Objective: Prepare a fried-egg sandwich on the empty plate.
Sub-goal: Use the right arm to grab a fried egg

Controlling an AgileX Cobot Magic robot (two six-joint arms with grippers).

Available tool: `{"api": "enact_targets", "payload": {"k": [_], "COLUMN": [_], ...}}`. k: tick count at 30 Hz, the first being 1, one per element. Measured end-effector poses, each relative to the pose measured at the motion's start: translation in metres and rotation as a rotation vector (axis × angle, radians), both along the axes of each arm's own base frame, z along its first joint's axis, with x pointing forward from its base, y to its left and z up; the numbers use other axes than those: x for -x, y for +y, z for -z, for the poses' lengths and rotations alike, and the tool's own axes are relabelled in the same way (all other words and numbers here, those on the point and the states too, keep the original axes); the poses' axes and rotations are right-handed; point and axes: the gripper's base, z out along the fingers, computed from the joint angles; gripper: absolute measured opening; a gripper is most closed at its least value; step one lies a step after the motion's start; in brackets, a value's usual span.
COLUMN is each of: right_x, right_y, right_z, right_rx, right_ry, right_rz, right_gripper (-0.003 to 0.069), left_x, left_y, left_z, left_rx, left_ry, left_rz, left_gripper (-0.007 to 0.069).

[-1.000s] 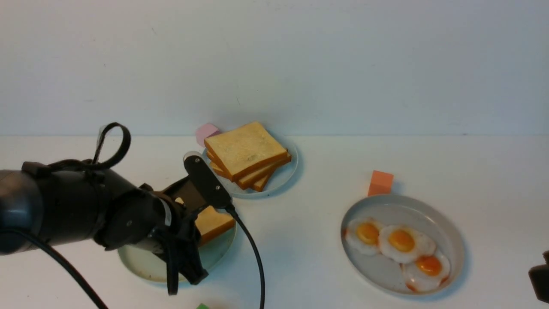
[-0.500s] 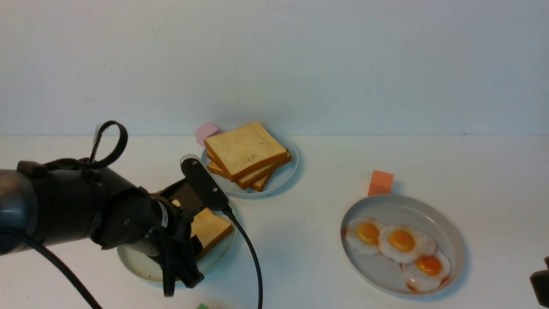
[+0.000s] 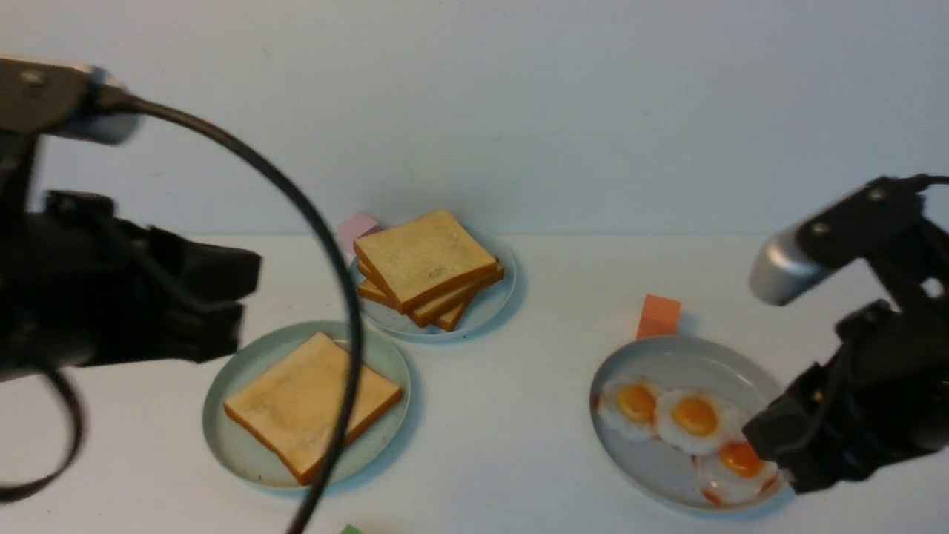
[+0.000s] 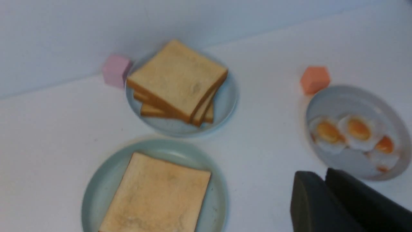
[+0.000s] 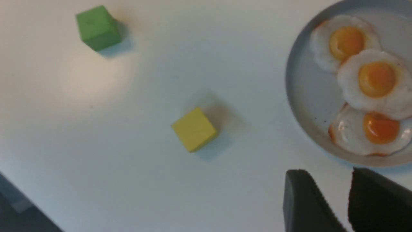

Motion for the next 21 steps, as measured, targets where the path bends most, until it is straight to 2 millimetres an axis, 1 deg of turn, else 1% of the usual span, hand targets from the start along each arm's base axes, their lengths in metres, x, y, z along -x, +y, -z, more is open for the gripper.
{"api": "enact_targets", "payload": {"k": [1,4,6,7,9,10,11,13,14,15,16,17,19,21], "right_x": [-0.008,-0.033,-0.049,-0.056,-0.068,-0.074,-0.075,-0.087,-0.094,-0.099,-0.100,-0.109,-0.116,-0.126], "right_y": [0.003,0.010,0.016,0.018,0.021,0.021,0.022,0.023,0.023,0.022,0.022,0.020,0.019,0.018], "right_z": [0.006,0.028,0.046,0.053,0.066,0.071,0.072,0.082,0.085,0.090,0.091,0.098,0.106,0.116], "right_rx": [0.030,0.128,0.190,0.223,0.285,0.313,0.318,0.365,0.371,0.375,0.376,0.377,0.384,0.387], "right_ry": [0.009,0.052,0.091,0.100,0.114,0.114,0.112,0.114,0.120,0.128,0.131,0.135,0.139,0.131], "right_rz": [-0.003,-0.020,-0.034,-0.043,-0.059,-0.068,-0.069,-0.080,-0.076,-0.072,-0.071,-0.067,-0.079,-0.108], "right_gripper": [0.0240,0.0251,0.0272,0.0293,0.0338,0.0374,0.0382,0.0461,0.0514,0.0552,0.0559,0.0611,0.0650,0.0673], "left_x": [0.015,0.052,0.073,0.083,0.095,0.097,0.097,0.098,0.098,0.097,0.097,0.097,0.098,0.098], "left_y": [0.007,0.023,0.033,0.038,0.043,0.045,0.044,0.044,0.042,0.041,0.041,0.039,0.039,0.038], "left_z": [-0.007,-0.016,-0.014,-0.010,-0.003,0.002,0.003,0.015,0.019,0.022,0.022,0.024,0.024,0.023], "left_rx": [0.018,0.054,0.076,0.088,0.100,0.098,0.097,0.107,0.117,0.127,0.129,0.145,0.159,0.174], "left_ry": [-0.031,-0.099,-0.146,-0.171,-0.196,-0.194,-0.191,-0.150,-0.126,-0.109,-0.107,-0.091,-0.087,-0.089], "left_rz": [0.004,0.014,0.016,0.016,0.016,0.017,0.017,0.025,0.031,0.037,0.037,0.044,0.049,0.051], "left_gripper": [-0.0013,-0.0013,-0.0013,-0.0013,-0.0013,-0.0013,-0.0013,-0.0013,-0.0013,-0.0013,-0.0013,-0.0013,-0.0013,-0.0013]}}
